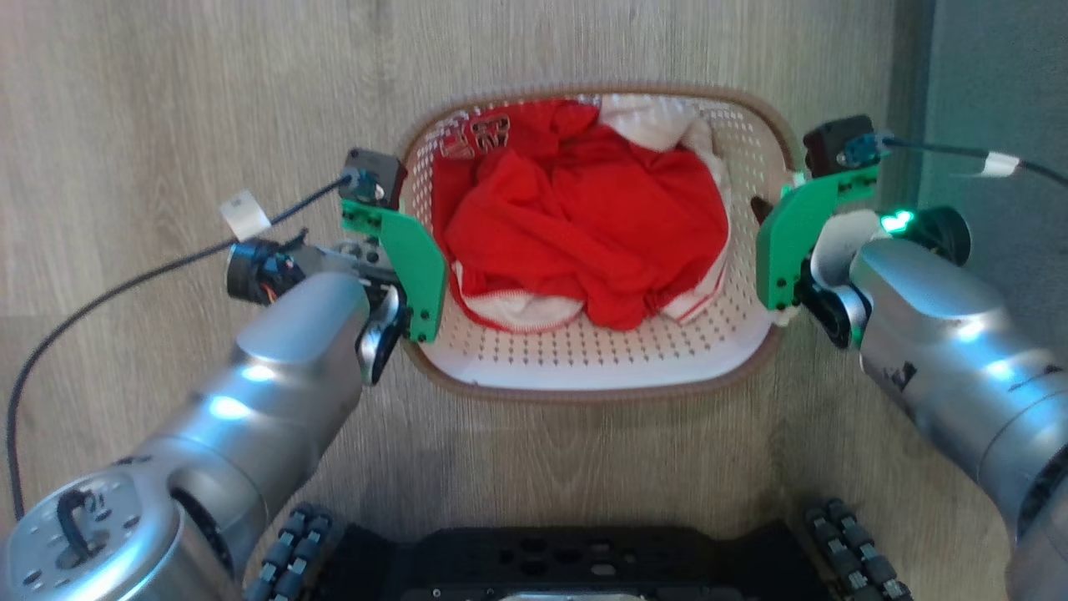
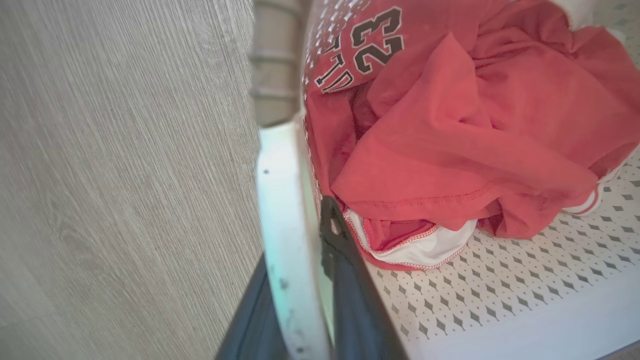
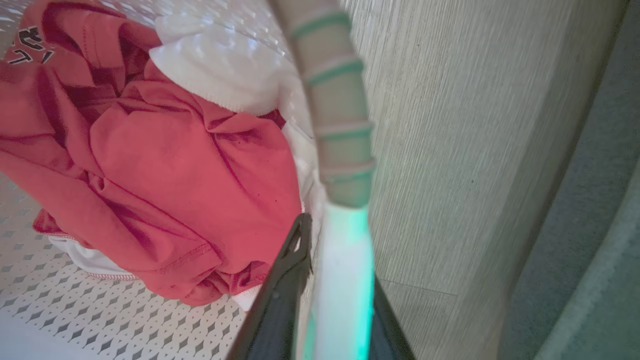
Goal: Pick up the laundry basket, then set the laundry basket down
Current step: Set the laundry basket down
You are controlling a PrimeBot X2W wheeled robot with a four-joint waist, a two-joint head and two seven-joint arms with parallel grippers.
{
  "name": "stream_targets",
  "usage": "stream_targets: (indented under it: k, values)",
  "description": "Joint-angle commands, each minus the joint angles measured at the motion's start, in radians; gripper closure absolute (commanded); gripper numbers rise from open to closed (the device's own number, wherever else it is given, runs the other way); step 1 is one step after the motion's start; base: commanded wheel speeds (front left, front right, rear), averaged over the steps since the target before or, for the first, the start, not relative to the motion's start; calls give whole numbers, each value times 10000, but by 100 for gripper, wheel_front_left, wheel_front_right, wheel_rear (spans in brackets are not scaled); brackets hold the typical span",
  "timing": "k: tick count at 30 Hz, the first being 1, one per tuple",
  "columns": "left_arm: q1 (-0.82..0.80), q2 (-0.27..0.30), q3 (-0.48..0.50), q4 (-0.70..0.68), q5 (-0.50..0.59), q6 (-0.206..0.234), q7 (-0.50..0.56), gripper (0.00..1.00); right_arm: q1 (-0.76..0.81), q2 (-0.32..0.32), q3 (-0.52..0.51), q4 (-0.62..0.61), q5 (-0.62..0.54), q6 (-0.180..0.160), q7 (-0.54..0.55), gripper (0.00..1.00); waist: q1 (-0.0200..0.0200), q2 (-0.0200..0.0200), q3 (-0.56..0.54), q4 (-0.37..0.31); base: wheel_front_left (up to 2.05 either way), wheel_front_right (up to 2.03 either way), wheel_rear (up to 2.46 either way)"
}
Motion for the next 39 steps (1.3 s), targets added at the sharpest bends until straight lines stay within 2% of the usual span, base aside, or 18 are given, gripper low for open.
stream_targets:
  k: [1,23,24,25,26,31,39]
  values:
    - [-207,-123,38,-351,134,-72,-124,100,147,487,100,-346,-73,77,-188,100,-2,0,228,-47,0,0,0]
    - [-811,-123,16,-161,228,57,-408,100,-130,565,103,-88,157,77,-940,100,-2,0,927,-4,0,0,0]
    - [-811,-124,15,-167,188,150,-398,66,-182,579,103,30,157,77,-1074,55,-2,0,938,22,0,0,0]
    - [-808,-124,18,-158,145,249,-435,25,-196,588,103,84,154,77,-1104,0,-2,0,940,39,0,0,0]
    - [-792,-124,65,-140,42,381,-472,0,-204,597,103,144,155,77,-1114,0,-2,0,939,55,0,0,0]
    - [-800,-124,76,-11,-108,759,-539,0,-219,637,103,327,191,77,-1145,0,-2,0,916,110,0,0,0]
    - [-761,-124,48,81,-109,946,-547,0,-199,648,103,617,132,77,-1081,0,-2,0,809,167,0,0,0]
